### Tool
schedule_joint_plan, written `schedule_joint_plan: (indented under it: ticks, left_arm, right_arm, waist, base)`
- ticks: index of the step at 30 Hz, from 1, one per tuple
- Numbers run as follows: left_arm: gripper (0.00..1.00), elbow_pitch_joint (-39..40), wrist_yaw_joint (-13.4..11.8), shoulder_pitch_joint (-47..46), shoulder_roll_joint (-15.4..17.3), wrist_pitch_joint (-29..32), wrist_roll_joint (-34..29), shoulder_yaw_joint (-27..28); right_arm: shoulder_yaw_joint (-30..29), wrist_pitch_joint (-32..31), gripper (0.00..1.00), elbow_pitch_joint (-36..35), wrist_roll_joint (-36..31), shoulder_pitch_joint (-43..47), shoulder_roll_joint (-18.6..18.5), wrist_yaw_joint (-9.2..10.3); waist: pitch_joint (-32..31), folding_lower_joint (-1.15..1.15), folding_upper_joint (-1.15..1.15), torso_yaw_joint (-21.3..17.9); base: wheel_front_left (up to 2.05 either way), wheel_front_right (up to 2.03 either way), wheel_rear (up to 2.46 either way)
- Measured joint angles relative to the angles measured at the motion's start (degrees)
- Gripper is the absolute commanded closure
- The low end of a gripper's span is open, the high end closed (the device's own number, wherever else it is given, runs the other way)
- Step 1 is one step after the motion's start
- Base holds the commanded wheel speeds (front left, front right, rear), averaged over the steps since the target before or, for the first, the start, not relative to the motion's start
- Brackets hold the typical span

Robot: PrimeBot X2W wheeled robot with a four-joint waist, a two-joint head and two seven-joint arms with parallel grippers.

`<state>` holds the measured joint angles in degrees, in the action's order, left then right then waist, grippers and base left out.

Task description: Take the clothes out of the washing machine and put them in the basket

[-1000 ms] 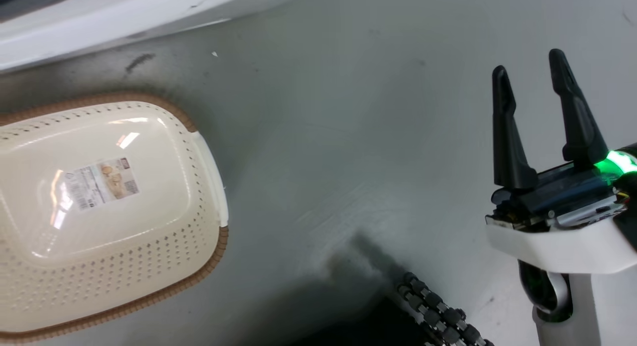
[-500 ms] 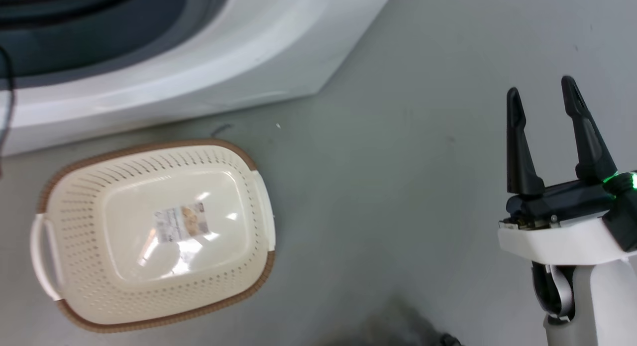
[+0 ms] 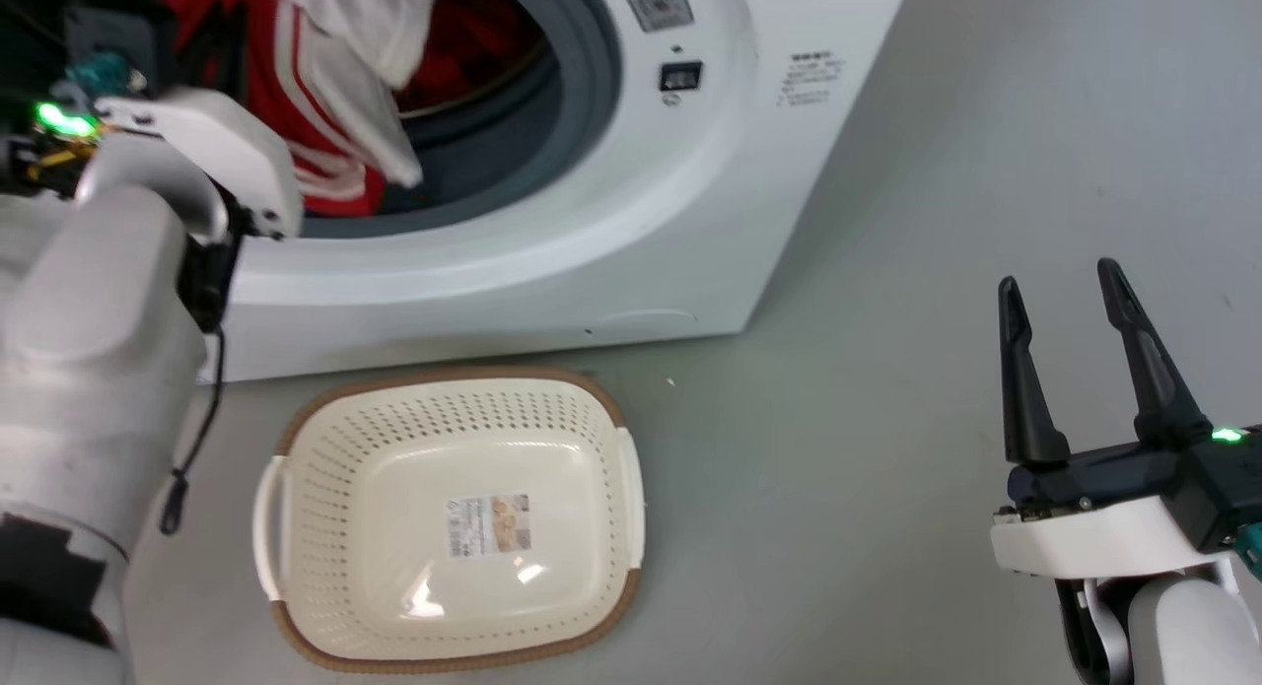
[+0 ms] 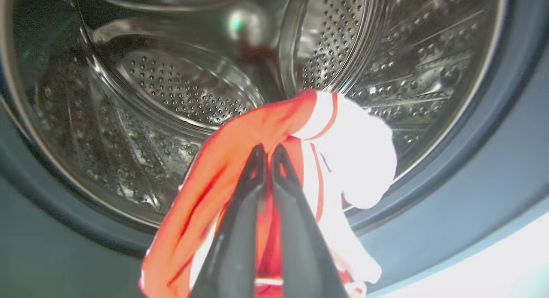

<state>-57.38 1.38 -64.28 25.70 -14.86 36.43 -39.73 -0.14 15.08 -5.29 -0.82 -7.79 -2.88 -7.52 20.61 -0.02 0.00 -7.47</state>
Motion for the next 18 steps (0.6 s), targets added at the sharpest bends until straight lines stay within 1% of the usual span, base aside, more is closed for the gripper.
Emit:
schedule_joint_plan:
  ticks: [6, 10, 13, 18]
  left_arm:
    - [1.00, 15.4, -3.4, 10.0, 0.5, -0.1, -3.1, 4.8]
    - [1.00, 23.5, -5.0, 17.5, 0.9, -0.1, -4.7, 5.8]
    - [1.00, 27.6, -4.9, 22.3, 2.2, 0.2, -4.6, 5.1]
    - [1.00, 34.8, -4.6, 30.2, 4.5, 5.4, -2.9, 3.0]
  right_arm:
    - [-0.8, 0.0, 0.00, 0.4, -0.6, 1.7, 0.0, 0.00]
    - [-1.1, 0.0, 0.00, 0.8, -0.7, 2.5, 0.0, 0.00]
    - [-1.3, 0.0, 0.00, 1.3, -0.8, 3.4, 0.0, 0.00]
    - [-1.5, 0.0, 0.00, 1.5, -0.7, 3.7, 0.0, 0.00]
  waist:
    - [-4.5, 0.00, 0.00, 3.8]
    - [-6.8, 0.00, 0.00, 6.1]
    - [-8.4, 0.00, 0.00, 7.4]
    - [-10.1, 0.00, 0.00, 9.0]
  base:
    - [0.00, 0.00, 0.00]
    - [0.00, 0.00, 0.00]
    - [0.00, 0.00, 0.00]
    - [0.00, 0.00, 0.00]
